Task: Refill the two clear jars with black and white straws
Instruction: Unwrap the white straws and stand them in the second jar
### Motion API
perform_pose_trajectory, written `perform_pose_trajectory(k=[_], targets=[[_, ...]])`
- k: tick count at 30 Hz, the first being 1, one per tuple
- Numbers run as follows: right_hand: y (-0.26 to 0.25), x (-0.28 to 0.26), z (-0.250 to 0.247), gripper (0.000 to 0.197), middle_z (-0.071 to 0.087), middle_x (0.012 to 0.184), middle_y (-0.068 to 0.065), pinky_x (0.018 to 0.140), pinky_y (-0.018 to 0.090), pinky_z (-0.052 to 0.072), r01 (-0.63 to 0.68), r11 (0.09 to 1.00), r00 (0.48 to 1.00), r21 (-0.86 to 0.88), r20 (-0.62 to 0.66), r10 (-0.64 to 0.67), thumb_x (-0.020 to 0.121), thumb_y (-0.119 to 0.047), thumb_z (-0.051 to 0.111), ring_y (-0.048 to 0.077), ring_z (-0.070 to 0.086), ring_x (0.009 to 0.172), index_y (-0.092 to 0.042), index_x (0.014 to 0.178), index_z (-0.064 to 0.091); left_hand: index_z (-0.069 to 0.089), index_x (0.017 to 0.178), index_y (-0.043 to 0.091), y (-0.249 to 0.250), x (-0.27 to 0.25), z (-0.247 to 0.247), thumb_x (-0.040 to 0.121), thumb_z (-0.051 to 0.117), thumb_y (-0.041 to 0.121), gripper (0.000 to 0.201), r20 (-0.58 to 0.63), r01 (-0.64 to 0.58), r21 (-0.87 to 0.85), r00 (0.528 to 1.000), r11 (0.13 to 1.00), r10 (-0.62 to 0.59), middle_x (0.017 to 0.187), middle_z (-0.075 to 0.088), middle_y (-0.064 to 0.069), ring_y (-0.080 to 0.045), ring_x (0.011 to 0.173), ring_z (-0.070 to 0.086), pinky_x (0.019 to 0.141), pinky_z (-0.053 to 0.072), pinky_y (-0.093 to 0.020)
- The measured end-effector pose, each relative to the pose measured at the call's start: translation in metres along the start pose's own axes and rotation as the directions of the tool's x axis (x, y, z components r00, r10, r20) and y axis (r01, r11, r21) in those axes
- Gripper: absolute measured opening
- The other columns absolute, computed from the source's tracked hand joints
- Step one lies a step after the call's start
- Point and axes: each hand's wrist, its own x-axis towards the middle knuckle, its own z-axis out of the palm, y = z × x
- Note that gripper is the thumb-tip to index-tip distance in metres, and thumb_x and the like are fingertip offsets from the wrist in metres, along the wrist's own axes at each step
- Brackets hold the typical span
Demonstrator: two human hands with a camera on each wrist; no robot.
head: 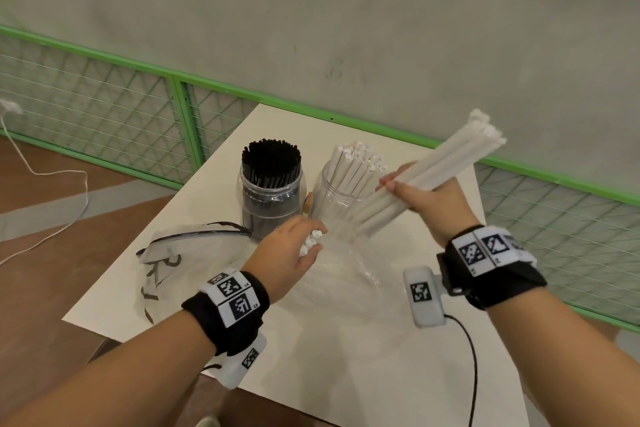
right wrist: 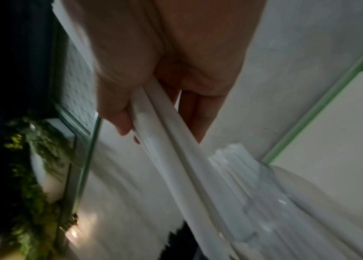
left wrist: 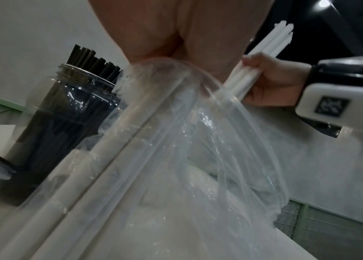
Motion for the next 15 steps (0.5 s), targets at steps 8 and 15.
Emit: perform_pose_trajectory(k=[8, 15], targets=[[-0.016, 0.074, 0.03, 0.006, 0.069, 0.077, 0.0, 0.074, 0.032, 0.054, 0.022, 0.995, 0.993, -0.094, -0.111, -0.032, 0.077, -0.013, 0.078, 0.018, 0.067, 0.079, -0.018, 0.075, 0.074, 0.058, 0.113, 0.021, 0.001, 0.0, -0.001, 0.09, 0.06, 0.019, 0.024, -0.005, 0.001, -0.009, 1.0, 1.0, -0.001, 0.105, 0.055, 0.007, -0.01, 0.096, 0.053, 0.082, 0.041, -0.021], [0.027, 0.096, 0.055, 0.033, 0.072, 0.098, 0.009, 0.077, 0.03, 0.054, -0.093, 0.963, 0.994, -0.254, -0.083, 0.074, 0.076, -0.027, 0.079, 0.022, 0.068, 0.093, -0.005, 0.099, 0.072, 0.057, 0.114, 0.023, 0.0, 0.003, 0.0, 0.09, 0.059, 0.021, 0.024, 0.008, 0.016, -0.013, 1.0, 1.0, -0.016, 0.106, 0.053, 0.01, -0.01, 0.097, 0.054, 0.083, 0.044, -0.024]])
